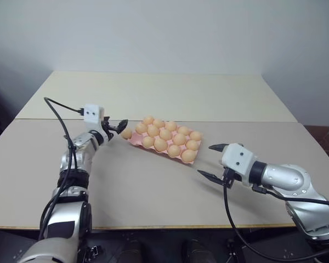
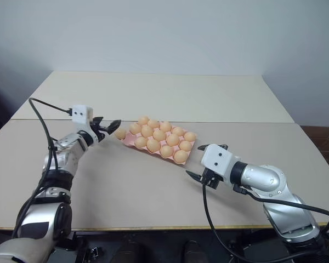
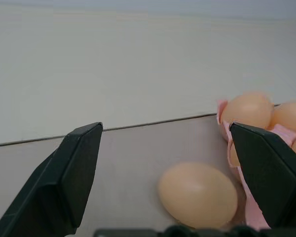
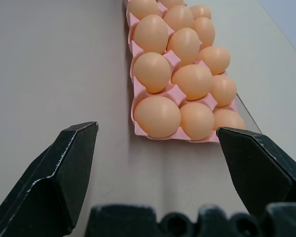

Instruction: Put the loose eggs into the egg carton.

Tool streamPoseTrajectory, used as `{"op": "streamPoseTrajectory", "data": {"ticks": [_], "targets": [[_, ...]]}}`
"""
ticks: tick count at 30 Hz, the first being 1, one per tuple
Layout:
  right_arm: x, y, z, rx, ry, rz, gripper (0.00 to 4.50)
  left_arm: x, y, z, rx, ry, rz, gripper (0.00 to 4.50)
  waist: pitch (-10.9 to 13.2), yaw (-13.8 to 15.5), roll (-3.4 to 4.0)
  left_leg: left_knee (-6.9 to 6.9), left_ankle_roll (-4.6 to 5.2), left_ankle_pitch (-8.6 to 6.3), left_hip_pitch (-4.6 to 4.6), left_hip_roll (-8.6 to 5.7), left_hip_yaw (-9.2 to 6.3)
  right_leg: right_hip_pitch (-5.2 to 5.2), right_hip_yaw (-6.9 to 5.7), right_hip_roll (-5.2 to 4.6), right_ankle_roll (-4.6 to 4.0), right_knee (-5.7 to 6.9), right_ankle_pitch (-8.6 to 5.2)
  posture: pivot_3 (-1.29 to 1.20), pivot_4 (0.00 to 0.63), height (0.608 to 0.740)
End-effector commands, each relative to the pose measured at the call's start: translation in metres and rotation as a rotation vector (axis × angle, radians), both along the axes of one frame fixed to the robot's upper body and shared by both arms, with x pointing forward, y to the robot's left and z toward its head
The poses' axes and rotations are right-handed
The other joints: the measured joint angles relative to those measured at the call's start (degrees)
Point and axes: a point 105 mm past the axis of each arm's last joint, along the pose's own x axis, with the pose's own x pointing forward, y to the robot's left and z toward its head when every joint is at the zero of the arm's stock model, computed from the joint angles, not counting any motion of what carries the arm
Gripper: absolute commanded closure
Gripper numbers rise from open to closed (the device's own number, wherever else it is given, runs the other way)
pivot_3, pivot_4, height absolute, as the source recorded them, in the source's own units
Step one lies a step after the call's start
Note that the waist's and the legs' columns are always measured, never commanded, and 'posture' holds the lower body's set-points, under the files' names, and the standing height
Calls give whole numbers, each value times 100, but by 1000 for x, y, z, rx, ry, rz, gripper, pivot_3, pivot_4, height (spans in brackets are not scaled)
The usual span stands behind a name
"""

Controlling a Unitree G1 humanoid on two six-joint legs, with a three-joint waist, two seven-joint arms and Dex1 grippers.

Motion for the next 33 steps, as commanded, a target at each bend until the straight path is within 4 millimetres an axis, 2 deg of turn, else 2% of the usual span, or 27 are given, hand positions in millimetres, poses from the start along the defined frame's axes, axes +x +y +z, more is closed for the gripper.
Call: {"op": "streamPoseTrajectory", "data": {"ticks": [1, 14, 24, 27, 33], "targets": [[-4, 0, 12, 0, -59, -13, 0, 7, -5, 8, 76, -36, -12, 11, 0, 2, 0, 0, 0, 0, -2, 0, -1, -2, -1, 0, 0, 0, 0, 0, 150, 740], [-3, -2, 13, 1, -62, -27, 0, 11, -16, -12, 149, 26, -34, 11, 0, 3, -2, 4, 0, 0, -3, 0, -7, 0, -9, -1, 2, 5, 1, 0, 150, 740], [-2, -1, 13, 1, -64, -23, 0, 12, -26, -1, 67, 26, -104, 11, -1, 3, -3, 6, 0, 0, -3, 0, -8, 2, -10, -1, 3, 5, 1, 0, 150, 740], [-1, -1, 13, -2, -66, -24, 0, 11, -31, -4, 81, 65, -134, 11, -1, 14, -3, 6, 0, 0, -6, 0, -9, 2, -13, -2, 3, 4, 1, 0, 150, 740], [-2, -2, 13, -3, -64, -28, 0, 9, -24, -15, 94, 112, -103, 11, -1, 11, -3, 6, 0, 0, -6, -1, -10, 2, -14, -3, 4, 4, 0, 0, 150, 740]]}}
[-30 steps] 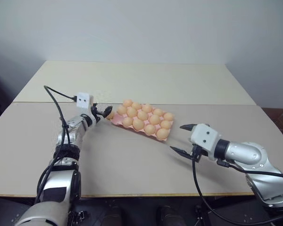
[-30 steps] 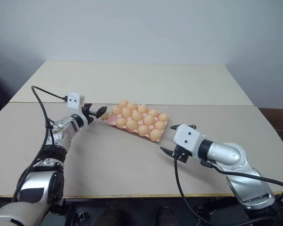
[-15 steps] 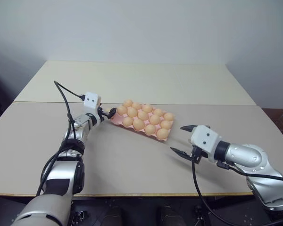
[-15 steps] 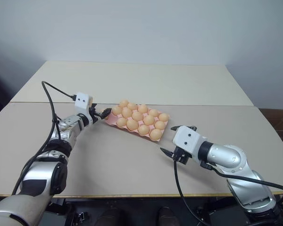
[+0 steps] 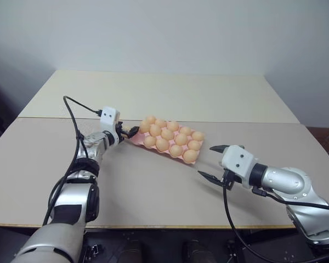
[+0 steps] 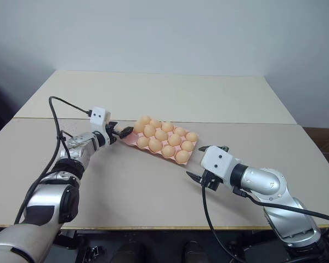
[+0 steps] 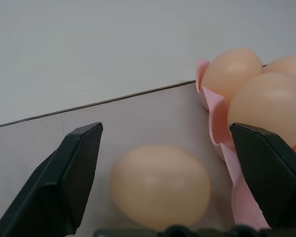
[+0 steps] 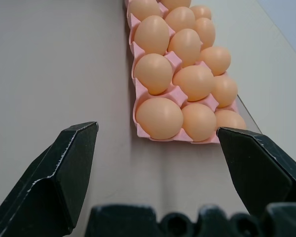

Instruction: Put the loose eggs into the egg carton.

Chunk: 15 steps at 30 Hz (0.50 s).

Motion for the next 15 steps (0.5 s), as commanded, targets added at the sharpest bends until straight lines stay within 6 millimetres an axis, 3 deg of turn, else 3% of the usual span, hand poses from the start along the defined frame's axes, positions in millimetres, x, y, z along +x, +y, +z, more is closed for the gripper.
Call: {"op": "streamPoseTrajectory", "data": {"ticks": [1, 6, 10, 15], "targets": [[1, -2, 14, 1, -55, -6, 0, -1, 1, -8, 36, 24, 2, 11, 0, -3, 0, 0, 0, 0, 1, 0, 0, 0, 0, 0, 0, 1, 0, 0, 150, 740], [1, -1, 13, 2, -56, -6, 0, -2, 4, -14, 75, 73, 19, 11, -1, -5, 0, 1, 0, 0, 4, 0, 0, 2, 1, 0, 0, 3, 0, 0, 150, 740], [1, -2, 13, 3, -57, -9, 0, -3, 13, -8, 88, 57, 41, 11, -1, -6, 0, 1, 0, 0, 11, 0, 0, 7, 3, 1, 0, 5, 0, 0, 150, 740], [0, -2, 11, 2, -55, -13, 0, -15, 19, -7, 97, 45, 8, 11, -1, -79, 0, -1, 0, 0, 19, 2, 2, 6, 9, 3, -1, 10, 0, 0, 150, 740]]}}
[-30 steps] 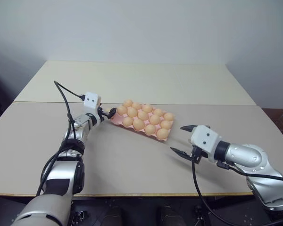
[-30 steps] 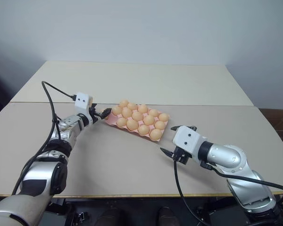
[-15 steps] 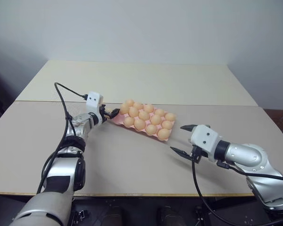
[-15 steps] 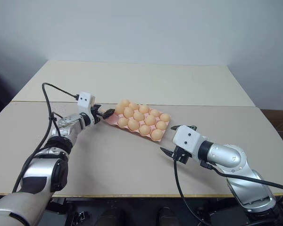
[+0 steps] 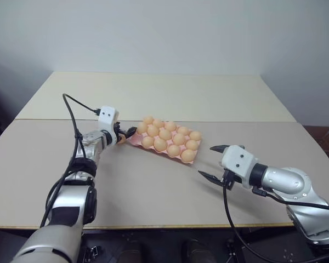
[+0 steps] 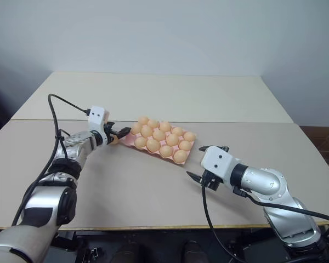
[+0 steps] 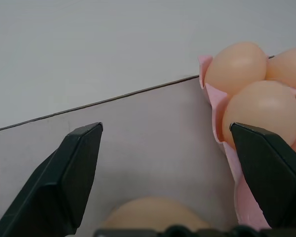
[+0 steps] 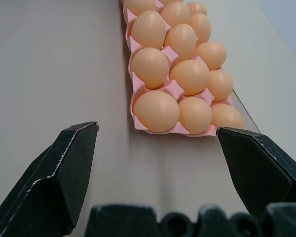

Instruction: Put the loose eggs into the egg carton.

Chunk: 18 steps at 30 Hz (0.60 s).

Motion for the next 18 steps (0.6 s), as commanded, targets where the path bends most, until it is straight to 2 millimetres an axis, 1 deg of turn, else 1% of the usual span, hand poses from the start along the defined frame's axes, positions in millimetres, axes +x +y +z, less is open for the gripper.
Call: {"op": "streamPoseTrajectory", "data": {"ticks": [1, 4, 7, 9, 14, 16, 18], "targets": [[0, -1, 12, 5, -56, -9, 0, -12, 10, -9, 29, 34, -6, 11, 0, -22, 0, -2, 0, 0, 3, 1, 0, 0, 3, 0, -1, 2, 0, 0, 150, 740], [1, 0, 12, 9, -57, -7, 0, -21, 16, -8, 41, 28, 1, 11, 0, -30, 0, -1, 0, 0, 6, 0, 2, 1, 6, -1, 0, 5, 0, 0, 150, 740], [2, 2, 11, 11, -56, 0, 0, -29, 17, 3, -10, -10, 1, 11, 0, -25, 0, 1, 0, 0, 9, 0, 4, 3, 8, -2, 0, 6, 0, 0, 150, 740], [2, 3, 11, 11, -55, 4, 0, -36, 19, 5, -5, -12, 3, 11, 0, -18, 0, 1, 0, 0, 9, 1, 4, 3, 9, -1, 0, 7, 0, 0, 150, 740], [4, 3, 11, 11, -56, 7, 0, -50, 24, -1, 13, 31, -3, 11, 0, -13, 0, 0, 0, 0, 8, 1, 4, 2, 9, -1, -1, 4, 0, 0, 150, 740], [5, 3, 11, 13, -56, 9, 0, -50, 28, -8, 33, 46, 23, 11, 0, 1, 0, 0, 0, 0, 9, 0, 5, 2, 9, -1, -1, 4, 0, 0, 150, 740], [5, 4, 11, 13, -55, 11, 0, -48, 29, -10, 44, 43, 34, 11, 0, 18, 0, 0, 0, 0, 9, 0, 5, 2, 9, -1, -1, 4, 0, 0, 150, 740]]}}
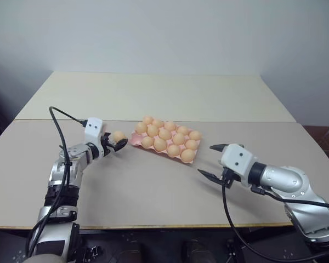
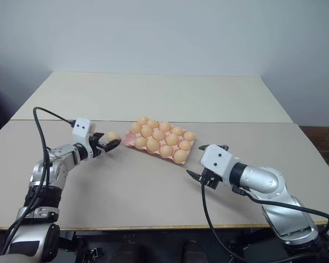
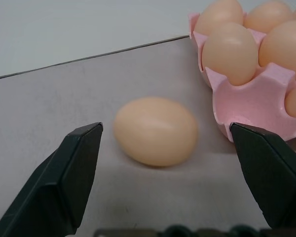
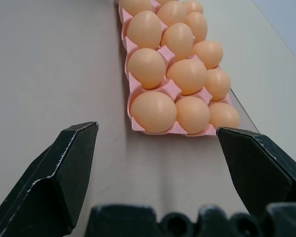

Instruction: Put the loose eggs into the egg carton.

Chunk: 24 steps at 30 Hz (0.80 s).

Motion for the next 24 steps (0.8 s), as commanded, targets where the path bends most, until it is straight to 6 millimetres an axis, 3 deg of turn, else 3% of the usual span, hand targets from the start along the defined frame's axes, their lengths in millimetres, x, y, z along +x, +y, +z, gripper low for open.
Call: {"op": "streamPoseTrajectory", "data": {"ticks": [1, 10, 24], "targets": [[0, 3, 9, 0, -50, 16, 0, 2, 4, -4, 35, -3, 23, 11, 0, 16, 0, 0, 0, 0, 0, 0, 0, 0, 0, 0, 0, 0, 0, 0, 150, 740], [1, 0, 10, -6, -56, 8, 0, 29, -8, 19, 12, -142, 29, 11, 1, 49, -2, 0, 0, 0, -24, -1, -6, -8, -11, 0, -2, -13, 2, 0, 150, 740], [1, -2, 11, -5, -62, -7, 0, 47, -27, 6, -2, -108, -13, 11, 1, 51, -3, 3, 1, 0, -30, -2, -8, -8, -19, -2, 0, -15, 3, 0, 150, 740]]}}
